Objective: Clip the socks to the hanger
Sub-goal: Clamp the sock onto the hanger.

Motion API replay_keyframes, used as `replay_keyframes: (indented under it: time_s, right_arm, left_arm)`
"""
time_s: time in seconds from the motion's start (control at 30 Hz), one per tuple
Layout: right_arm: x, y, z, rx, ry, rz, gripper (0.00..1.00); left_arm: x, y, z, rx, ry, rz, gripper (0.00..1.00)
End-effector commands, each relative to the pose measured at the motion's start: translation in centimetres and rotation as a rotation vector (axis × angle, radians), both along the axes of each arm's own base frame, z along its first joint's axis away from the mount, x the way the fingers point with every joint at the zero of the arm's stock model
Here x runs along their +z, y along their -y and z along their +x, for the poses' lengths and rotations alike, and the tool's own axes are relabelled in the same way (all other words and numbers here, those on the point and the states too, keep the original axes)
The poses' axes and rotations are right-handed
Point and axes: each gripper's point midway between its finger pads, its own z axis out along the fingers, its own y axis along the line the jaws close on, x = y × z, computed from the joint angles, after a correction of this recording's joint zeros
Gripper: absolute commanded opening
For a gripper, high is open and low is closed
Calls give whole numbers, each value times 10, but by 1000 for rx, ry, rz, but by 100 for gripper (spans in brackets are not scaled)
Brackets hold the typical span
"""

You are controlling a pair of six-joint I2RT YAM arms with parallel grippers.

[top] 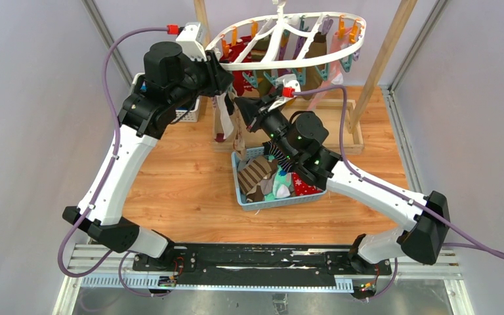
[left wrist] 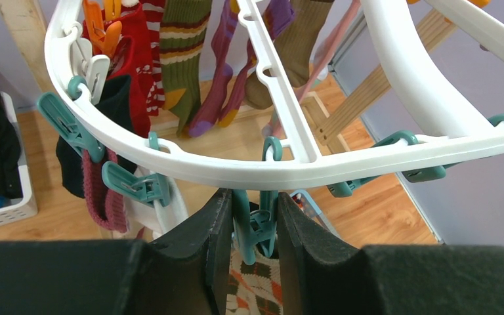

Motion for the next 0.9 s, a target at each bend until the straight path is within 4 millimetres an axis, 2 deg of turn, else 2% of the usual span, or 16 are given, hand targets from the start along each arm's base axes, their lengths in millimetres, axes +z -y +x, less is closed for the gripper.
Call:
replay_keyframes:
  time_s: [0.0,0.3,0.5,0.53,0.57,0.67,0.73,0.87]
  right_arm:
    - [27,-5,-7,28,35,63,0]
    - [42,1,-8,10,78,83,0]
    - [38,-1,-9,16,74,72,0]
    - [37,0,-9,16,73,71,0]
    - [37,0,-9,16,74,69,0]
    - [37,-1,-9,18,76,62,0]
    - [38,-2,-10,23,80,56,0]
    - [36,-1,-10,20,80,33,0]
  left_arm:
    - [-6,-1,3,16,-14,11,0]
    - [-6,0,4,16,-14,10,0]
    - [-3,-2,4,23,-6,10,0]
    - [-3,-3,4,25,-5,11,5]
    - [-2,-3,3,25,-3,9,14]
    - [-1,-4,2,29,0,7,63]
    - [2,-5,1,31,5,3,73]
    - [6,-6,-3,28,18,0,80]
